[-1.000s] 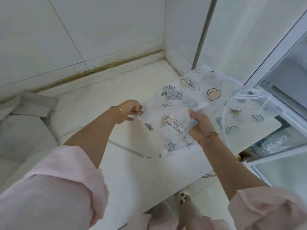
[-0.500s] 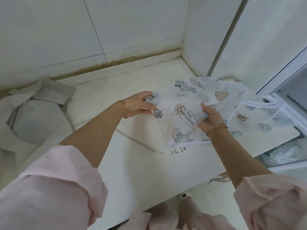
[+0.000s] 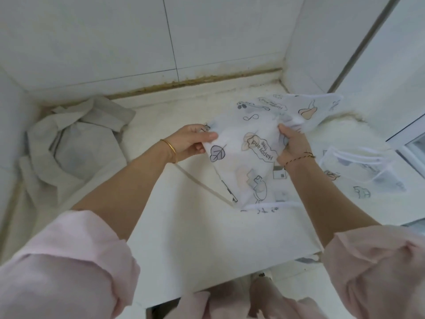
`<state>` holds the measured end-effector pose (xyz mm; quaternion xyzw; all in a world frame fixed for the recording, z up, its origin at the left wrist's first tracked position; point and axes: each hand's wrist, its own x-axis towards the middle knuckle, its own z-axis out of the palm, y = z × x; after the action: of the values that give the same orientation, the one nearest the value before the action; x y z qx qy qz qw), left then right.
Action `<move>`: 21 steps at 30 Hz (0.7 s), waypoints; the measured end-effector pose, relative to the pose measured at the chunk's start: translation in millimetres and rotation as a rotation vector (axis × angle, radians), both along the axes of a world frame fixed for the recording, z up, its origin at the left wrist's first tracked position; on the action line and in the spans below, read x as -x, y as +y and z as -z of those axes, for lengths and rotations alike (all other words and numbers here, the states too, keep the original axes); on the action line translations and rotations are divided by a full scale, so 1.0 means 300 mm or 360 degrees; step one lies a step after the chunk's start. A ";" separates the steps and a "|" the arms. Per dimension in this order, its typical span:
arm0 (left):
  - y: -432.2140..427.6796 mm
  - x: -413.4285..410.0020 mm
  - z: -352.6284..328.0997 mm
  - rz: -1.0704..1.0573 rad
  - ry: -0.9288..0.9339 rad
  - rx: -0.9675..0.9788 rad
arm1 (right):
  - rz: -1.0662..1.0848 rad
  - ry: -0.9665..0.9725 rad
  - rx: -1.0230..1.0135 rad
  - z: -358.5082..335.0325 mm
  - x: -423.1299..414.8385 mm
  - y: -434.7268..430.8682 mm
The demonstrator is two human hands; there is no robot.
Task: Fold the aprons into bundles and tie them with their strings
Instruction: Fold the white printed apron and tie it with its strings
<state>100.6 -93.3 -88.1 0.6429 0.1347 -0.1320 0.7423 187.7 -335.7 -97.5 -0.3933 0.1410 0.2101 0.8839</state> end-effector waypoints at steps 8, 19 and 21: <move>0.063 0.053 0.059 0.0647 0.0294 -0.1143 | -0.0064 -0.0176 0.0041 -0.041 0.016 0.054; 0.079 0.008 0.075 0.0438 0.0128 -0.1598 | 0.0200 -0.0386 0.0392 0.013 0.118 -0.109; 0.064 0.001 0.094 0.0542 0.0161 -0.1617 | 0.0293 -0.0323 0.0488 0.057 0.132 -0.152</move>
<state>100.2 -74.1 -116.2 0.9267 0.1110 -0.1995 0.2984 148.0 -381.3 -114.5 -0.5278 0.1170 0.0639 0.8389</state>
